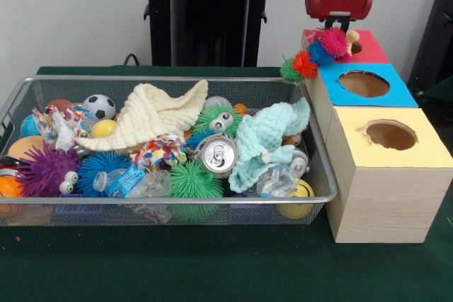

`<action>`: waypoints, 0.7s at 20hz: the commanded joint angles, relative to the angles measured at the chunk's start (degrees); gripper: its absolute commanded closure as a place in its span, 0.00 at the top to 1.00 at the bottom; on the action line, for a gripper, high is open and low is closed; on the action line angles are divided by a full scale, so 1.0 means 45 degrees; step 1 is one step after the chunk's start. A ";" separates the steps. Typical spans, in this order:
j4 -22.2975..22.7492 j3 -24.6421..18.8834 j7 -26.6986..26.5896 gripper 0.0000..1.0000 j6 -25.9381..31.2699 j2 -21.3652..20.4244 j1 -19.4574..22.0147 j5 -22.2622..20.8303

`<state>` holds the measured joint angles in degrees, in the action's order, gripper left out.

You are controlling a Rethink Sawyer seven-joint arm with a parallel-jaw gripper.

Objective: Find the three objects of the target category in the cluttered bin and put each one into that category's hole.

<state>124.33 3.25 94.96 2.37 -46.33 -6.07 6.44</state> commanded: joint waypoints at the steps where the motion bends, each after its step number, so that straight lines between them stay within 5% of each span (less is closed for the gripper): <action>1: 0.1064 -0.0990 0.3293 0.00 0.0069 0.0964 -0.0131 0.0628; 4: 0.1080 -0.1130 0.3247 0.00 -0.0137 0.0981 -0.0003 0.0618; 5: 0.1085 -0.1176 0.3232 1.00 -0.0206 0.0986 0.0039 0.0615; 14: 0.0902 -0.1345 0.3070 1.00 0.0104 0.0975 0.0085 0.0739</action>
<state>124.69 3.07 94.97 1.99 -46.41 -6.08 7.54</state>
